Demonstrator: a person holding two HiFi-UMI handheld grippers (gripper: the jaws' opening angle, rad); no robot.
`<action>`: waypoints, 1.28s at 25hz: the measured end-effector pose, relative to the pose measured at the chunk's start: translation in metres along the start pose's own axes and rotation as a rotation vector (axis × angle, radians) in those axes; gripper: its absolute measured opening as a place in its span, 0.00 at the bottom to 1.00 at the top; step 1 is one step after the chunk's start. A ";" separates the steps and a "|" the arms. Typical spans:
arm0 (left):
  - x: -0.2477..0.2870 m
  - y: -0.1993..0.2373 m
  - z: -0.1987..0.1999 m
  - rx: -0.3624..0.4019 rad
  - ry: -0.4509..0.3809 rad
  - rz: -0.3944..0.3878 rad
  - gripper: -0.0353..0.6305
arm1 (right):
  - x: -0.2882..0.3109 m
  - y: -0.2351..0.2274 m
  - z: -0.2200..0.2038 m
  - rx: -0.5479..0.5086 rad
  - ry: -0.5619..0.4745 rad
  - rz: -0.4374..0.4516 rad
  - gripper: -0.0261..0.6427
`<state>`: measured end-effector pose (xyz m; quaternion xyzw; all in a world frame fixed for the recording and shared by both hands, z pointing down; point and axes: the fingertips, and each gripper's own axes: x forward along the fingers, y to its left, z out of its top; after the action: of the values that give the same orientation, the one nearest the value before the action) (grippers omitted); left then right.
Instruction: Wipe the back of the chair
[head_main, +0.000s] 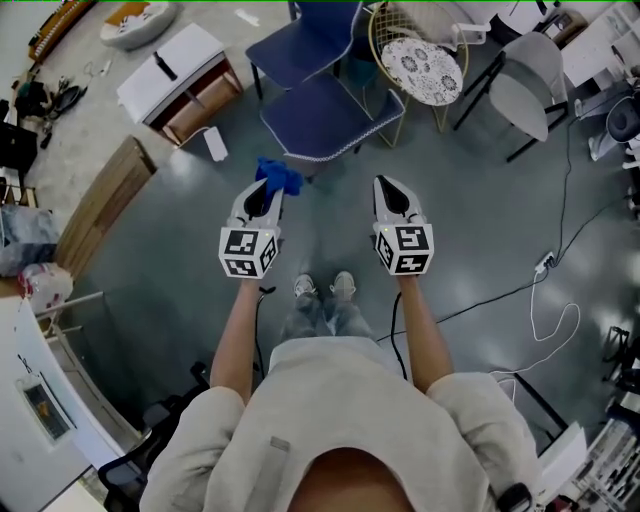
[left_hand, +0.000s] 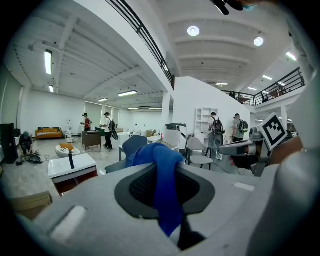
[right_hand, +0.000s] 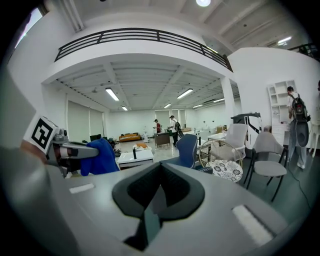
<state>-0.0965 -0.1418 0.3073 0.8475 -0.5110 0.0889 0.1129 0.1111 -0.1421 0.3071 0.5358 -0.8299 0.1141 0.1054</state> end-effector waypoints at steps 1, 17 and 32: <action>0.001 0.004 -0.001 0.000 -0.002 -0.006 0.15 | 0.003 0.003 0.001 -0.002 -0.003 -0.006 0.04; 0.024 0.029 -0.046 -0.019 0.009 -0.099 0.15 | 0.027 0.015 -0.025 -0.006 0.005 -0.109 0.04; 0.043 0.037 -0.103 -0.024 -0.013 -0.033 0.15 | 0.039 0.010 -0.104 0.012 0.044 -0.071 0.04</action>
<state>-0.1134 -0.1658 0.4206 0.8549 -0.4987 0.0756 0.1212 0.0921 -0.1406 0.4172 0.5630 -0.8070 0.1272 0.1245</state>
